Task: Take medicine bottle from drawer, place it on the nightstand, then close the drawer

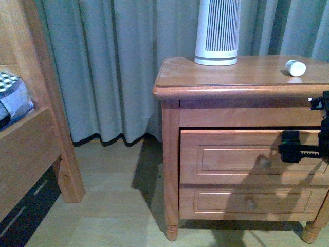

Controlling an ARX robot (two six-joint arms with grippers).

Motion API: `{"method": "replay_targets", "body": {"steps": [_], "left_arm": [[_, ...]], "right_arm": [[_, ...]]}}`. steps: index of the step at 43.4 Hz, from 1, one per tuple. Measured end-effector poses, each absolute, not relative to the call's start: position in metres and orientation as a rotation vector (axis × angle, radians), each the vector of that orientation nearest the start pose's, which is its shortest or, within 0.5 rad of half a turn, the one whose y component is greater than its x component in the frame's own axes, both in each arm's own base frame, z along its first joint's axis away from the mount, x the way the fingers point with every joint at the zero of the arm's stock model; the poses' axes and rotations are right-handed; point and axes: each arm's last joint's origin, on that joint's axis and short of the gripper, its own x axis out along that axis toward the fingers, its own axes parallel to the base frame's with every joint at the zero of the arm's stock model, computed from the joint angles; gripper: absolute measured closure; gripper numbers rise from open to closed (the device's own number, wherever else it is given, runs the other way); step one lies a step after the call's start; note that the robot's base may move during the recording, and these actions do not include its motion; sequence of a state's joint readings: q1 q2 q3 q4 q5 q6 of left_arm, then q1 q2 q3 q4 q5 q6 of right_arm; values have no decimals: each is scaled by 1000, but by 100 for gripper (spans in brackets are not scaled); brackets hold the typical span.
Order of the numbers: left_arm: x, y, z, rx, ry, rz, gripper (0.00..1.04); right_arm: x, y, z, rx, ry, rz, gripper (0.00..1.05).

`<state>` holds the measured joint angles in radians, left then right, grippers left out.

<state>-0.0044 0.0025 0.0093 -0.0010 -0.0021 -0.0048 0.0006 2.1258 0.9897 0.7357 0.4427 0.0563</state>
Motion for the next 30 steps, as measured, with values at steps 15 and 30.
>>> {"method": "replay_targets", "body": {"steps": [15, 30], "left_arm": [[97, 0, 166, -4, -6, -2, 7], [97, 0, 166, -4, -6, -2, 7]], "right_arm": [[420, -23, 90, -57, 408, -442, 7], [359, -18, 134, -23, 362, -374, 7]]}}
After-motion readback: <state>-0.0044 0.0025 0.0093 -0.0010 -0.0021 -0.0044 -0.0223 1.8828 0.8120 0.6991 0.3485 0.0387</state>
